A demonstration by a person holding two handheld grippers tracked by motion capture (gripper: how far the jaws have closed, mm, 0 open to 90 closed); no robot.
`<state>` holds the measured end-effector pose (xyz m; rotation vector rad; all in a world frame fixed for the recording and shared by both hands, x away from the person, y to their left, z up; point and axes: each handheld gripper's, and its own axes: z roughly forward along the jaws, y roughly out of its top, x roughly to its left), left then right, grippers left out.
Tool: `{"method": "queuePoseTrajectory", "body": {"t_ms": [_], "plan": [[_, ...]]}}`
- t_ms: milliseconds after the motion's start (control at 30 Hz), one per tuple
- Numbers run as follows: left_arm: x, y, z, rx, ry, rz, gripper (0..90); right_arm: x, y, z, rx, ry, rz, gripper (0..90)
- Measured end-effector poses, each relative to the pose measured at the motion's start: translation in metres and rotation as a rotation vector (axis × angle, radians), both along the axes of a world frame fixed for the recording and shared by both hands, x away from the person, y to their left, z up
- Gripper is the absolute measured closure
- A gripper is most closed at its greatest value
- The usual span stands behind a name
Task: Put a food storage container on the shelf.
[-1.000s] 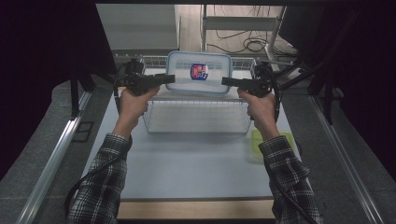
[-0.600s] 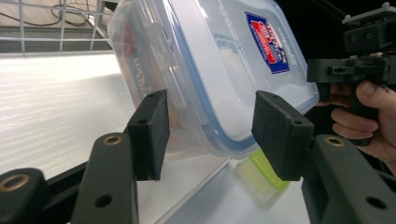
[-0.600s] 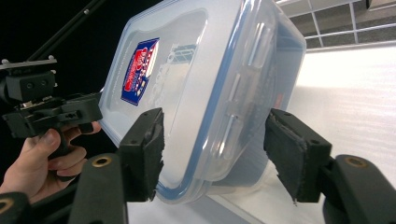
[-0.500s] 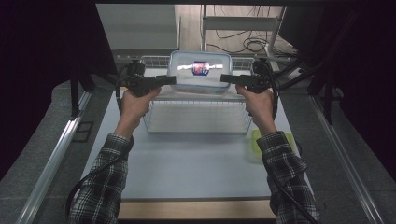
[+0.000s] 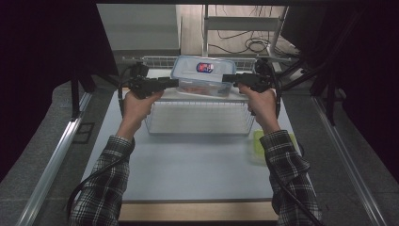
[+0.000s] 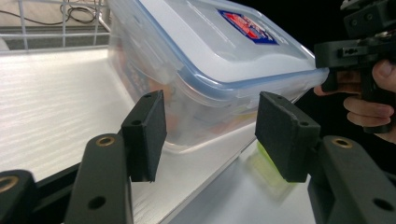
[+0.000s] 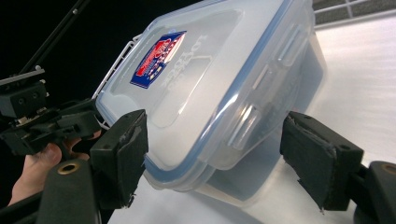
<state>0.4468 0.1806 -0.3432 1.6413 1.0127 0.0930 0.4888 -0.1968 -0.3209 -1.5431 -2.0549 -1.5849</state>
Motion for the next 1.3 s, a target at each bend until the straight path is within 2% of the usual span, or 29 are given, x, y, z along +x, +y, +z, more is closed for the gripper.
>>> {"method": "queuePoseTrajectory", "body": {"t_ms": [133, 200, 233, 300, 333, 367, 400, 467, 567, 667, 800, 900, 1033, 1300], "plan": [[-0.002, 0.003, -0.001, -0.011, -0.002, 0.007, 40.3, -0.004, -0.012, 0.000, 0.007, -0.001, -0.020, 26.2], [-0.002, 0.004, -0.001, -0.008, -0.014, 0.023, 40.4, -0.008, -0.016, 0.000, 0.036, -0.014, -0.016, 28.9], [-0.002, 0.006, -0.001, -0.011, -0.019, 0.033, 41.7, -0.011, -0.017, 0.001, 0.018, -0.048, -0.022, 31.6], [-0.002, 0.009, -0.001, -0.027, -0.019, 0.052, 49.3, -0.019, -0.019, 0.006, -0.015, -0.122, -0.050, 43.4], [-0.002, 0.010, 0.000, -0.031, -0.021, 0.066, 49.3, -0.023, -0.020, 0.009, -0.039, -0.157, -0.069, 50.2], [-0.002, 0.011, 0.000, -0.027, -0.024, 0.081, 55.8, -0.031, -0.019, 0.015, -0.113, -0.224, -0.099, 68.8], [-0.002, 0.012, 0.001, -0.018, -0.028, 0.095, 55.8, -0.031, -0.019, 0.015, -0.113, -0.224, -0.099, 68.8], [-0.002, 0.014, 0.002, -0.008, -0.031, 0.128, 60.4, -0.035, -0.015, 0.016, -0.225, -0.270, -0.135, 79.5], [-0.002, 0.014, 0.003, 0.025, -0.026, 0.191, 67.1, -0.034, -0.007, 0.012, -0.286, -0.275, -0.147, 86.9], [0.000, 0.012, 0.004, 0.077, -0.025, 0.216, 69.1, -0.030, 0.003, 0.010, -0.356, -0.297, -0.177, 88.7], [0.004, 0.007, 0.004, 0.134, -0.031, 0.238, 69.5, -0.024, 0.013, 0.009, -0.411, -0.313, -0.196, 89.0], [0.007, 0.004, 0.003, 0.167, -0.023, 0.239, 69.6, -0.020, 0.017, 0.009, -0.414, -0.309, -0.195, 89.0], [0.007, 0.001, 0.001, 0.183, -0.017, 0.250, 70.1, -0.016, 0.024, 0.010, -0.437, -0.313, -0.192, 89.0], [0.000, 0.008, -0.001, 0.168, -0.011, 0.230, 70.5, -0.009, 0.031, 0.012, -0.460, -0.321, -0.188, 89.0]]}}
